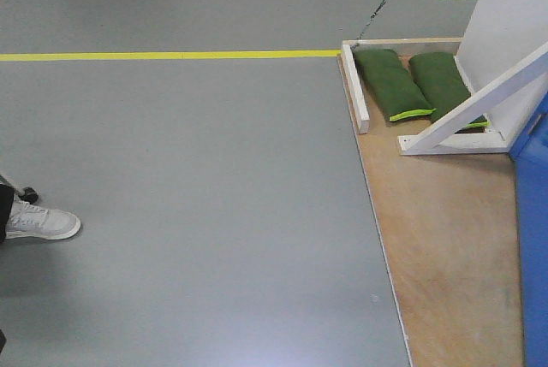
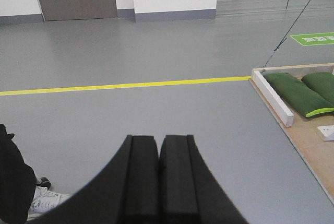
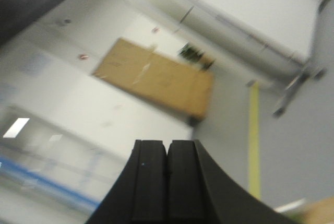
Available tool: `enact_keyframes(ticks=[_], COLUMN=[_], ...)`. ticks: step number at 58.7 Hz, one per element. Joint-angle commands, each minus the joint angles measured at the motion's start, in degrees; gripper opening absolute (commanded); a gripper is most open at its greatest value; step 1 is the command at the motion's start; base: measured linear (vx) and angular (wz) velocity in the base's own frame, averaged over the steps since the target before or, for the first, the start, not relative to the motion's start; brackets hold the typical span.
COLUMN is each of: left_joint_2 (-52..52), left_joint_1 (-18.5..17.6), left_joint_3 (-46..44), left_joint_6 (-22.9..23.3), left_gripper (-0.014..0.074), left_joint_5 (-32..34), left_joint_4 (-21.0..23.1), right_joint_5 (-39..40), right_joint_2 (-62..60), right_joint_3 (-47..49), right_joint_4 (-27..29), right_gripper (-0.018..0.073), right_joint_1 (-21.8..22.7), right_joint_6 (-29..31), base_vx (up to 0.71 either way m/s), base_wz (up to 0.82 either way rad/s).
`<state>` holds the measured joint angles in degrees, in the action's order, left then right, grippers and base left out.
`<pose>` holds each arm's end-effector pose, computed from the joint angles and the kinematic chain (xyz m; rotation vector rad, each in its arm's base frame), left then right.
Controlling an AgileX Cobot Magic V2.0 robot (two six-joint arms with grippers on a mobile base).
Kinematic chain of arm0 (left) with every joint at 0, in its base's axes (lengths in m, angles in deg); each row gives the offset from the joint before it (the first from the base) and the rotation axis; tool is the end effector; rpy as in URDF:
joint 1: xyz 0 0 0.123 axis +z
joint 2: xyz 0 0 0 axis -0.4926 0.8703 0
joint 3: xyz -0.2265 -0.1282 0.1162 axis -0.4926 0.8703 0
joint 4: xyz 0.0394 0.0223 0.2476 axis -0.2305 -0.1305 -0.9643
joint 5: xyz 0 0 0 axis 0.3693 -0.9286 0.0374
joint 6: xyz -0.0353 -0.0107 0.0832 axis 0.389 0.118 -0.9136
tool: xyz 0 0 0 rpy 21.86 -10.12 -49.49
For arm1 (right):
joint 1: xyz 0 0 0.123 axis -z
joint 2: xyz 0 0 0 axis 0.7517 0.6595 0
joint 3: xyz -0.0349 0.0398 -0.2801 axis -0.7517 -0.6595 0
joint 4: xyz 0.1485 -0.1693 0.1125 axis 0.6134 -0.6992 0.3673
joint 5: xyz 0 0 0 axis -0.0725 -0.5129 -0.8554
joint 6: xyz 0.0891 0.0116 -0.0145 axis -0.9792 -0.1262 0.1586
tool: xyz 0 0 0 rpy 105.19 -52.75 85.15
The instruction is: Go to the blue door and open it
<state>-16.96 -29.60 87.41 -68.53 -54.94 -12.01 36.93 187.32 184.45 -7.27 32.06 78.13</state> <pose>0.0547 0.0016 0.1800 0.0284 1.7732 0.0483 0.0985 -0.3919 0.5021 1.2874 0.7574 0.0301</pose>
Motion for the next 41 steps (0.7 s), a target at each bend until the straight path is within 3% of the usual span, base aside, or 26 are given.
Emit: enact_keyframes(ticks=[1, 9, 10, 11, 13, 24, 37, 41], left_joint_2=[-0.7, -0.7, -0.7, -0.7, -0.7, -0.7, -0.7, -0.7], left_joint_1=[-0.4, -0.4, -0.4, -0.4, -0.4, -0.4, -0.4, -0.4], left_joint_3=[-1.5, -1.5, -1.5, -1.5, -1.5, -1.5, -1.5, -1.5], left_joint_6=[0.4, 0.4, 0.4, 0.4, 0.4, 0.4, 0.4, 0.4], left_gripper=[0.0073, 0.0073, 0.0073, 0.0073, 0.0073, 0.0073, 0.0073, 0.0073], left_joint_5=[4.9, 4.9, 4.9, 4.9, 4.9, 4.9, 4.9, 4.9], left_joint_4=[0.1, 0.1, 0.1, 0.1, 0.1, 0.1, 0.1, 0.1], right_joint_5=[-6.3, -11.9, -14.7, -16.3, -17.5, -28.3, -47.0, -47.2], right_joint_2=[-4.2, -4.0, -4.0, -4.1, -4.2, -4.2, -4.2, -4.4], right_joint_3=[2.3, 2.3, 2.3, 2.3, 2.3, 2.3, 2.3, 2.4], right_joint_4=[14.9, 28.1, 33.5, 35.4, 36.5, 35.4, 35.1, 35.3], right_gripper=[0.0012, 0.0012, 0.0012, 0.0012, 0.0012, 0.0012, 0.0012, 0.0012], right_joint_1=[-0.7, -0.7, -0.7, -0.7, -0.7, -0.7, -0.7, -0.8], right_joint_6=[1.8, 1.8, 1.8, 1.8, 1.8, 1.8, 1.8, 1.8], base_vx=[0.00, 0.00, 0.00, 0.00, 0.00, 0.00, 0.00, 0.00], base_wz=[0.00, 0.00, 0.00, 0.00, 0.00, 0.00, 0.00, 0.00])
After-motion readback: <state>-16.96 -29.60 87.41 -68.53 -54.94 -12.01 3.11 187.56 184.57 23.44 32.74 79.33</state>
